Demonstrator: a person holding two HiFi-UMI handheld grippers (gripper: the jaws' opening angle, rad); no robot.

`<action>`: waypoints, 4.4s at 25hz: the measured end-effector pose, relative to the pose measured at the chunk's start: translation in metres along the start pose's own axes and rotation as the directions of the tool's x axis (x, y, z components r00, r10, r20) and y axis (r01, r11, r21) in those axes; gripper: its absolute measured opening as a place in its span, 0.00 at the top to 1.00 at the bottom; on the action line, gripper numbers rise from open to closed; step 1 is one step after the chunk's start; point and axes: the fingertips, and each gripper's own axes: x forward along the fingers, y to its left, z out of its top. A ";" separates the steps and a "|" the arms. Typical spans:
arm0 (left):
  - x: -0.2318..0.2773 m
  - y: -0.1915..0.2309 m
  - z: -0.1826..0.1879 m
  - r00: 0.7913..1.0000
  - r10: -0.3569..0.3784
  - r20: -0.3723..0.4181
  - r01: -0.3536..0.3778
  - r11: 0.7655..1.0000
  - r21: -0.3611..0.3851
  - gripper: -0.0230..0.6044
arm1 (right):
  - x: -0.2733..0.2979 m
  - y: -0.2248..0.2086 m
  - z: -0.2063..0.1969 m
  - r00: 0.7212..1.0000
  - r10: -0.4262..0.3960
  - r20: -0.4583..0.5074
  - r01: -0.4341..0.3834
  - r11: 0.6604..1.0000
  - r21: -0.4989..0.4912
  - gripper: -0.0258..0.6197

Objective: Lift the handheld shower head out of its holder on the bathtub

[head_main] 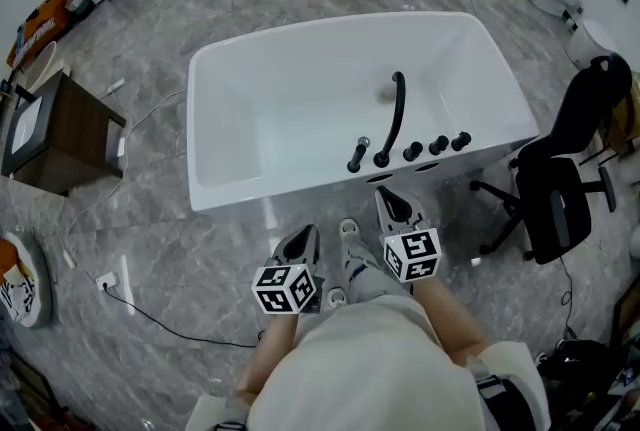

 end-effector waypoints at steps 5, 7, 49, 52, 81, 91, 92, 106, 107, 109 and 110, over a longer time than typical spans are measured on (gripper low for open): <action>0.024 0.002 0.006 1.000 -0.009 -0.029 0.009 1.000 0.001 0.93 | 0.028 -0.019 -0.017 0.999 0.001 -0.049 0.000 1.000 0.007 0.93; 0.035 0.003 0.005 0.999 -0.012 -0.044 0.012 1.000 0.001 0.93 | 0.039 -0.026 -0.026 0.998 0.003 -0.064 -0.002 1.000 0.010 0.93; 0.103 0.029 0.012 0.989 0.024 -0.148 -0.028 0.999 -0.022 0.93 | 0.199 -0.064 -0.175 0.912 -0.010 -0.410 -0.004 0.999 -0.035 0.74; 0.099 0.028 0.008 0.988 0.025 -0.152 -0.029 0.999 -0.021 0.93 | 0.195 -0.064 -0.172 0.905 -0.027 -0.425 0.005 0.999 -0.051 0.74; 0.042 -0.012 -0.006 0.997 -0.022 -0.079 0.022 1.000 0.003 0.93 | 0.118 -0.041 -0.081 0.968 -0.065 -0.244 0.036 0.992 -0.119 0.74; 0.020 -0.026 -0.007 0.999 -0.039 -0.037 0.040 0.999 0.021 0.93 | 0.078 -0.029 -0.045 0.986 -0.074 -0.147 0.056 0.991 -0.125 0.74; 0.017 -0.027 -0.007 0.999 -0.041 -0.032 0.042 0.999 0.024 0.93 | 0.074 -0.027 -0.042 0.988 -0.074 -0.137 0.057 0.990 -0.125 0.74; -0.019 -0.044 -0.013 0.999 -0.051 0.017 0.050 0.997 0.055 0.93 | 0.010 -0.005 0.005 0.998 -0.065 0.004 0.065 0.989 -0.132 0.74; -0.021 -0.045 -0.014 0.998 -0.054 0.019 0.053 0.997 0.060 0.93 | 0.005 -0.004 0.008 0.998 -0.064 0.015 0.065 0.989 -0.129 0.74; -0.024 -0.047 -0.014 0.998 -0.059 0.021 0.057 0.996 0.070 0.93 | -0.004 0.000 0.015 0.997 -0.064 0.040 0.069 0.990 -0.125 0.74; -0.027 -0.048 -0.014 0.998 -0.060 0.023 0.058 0.995 0.076 0.93 | -0.009 0.003 0.019 0.997 -0.064 0.052 0.070 0.990 -0.125 0.74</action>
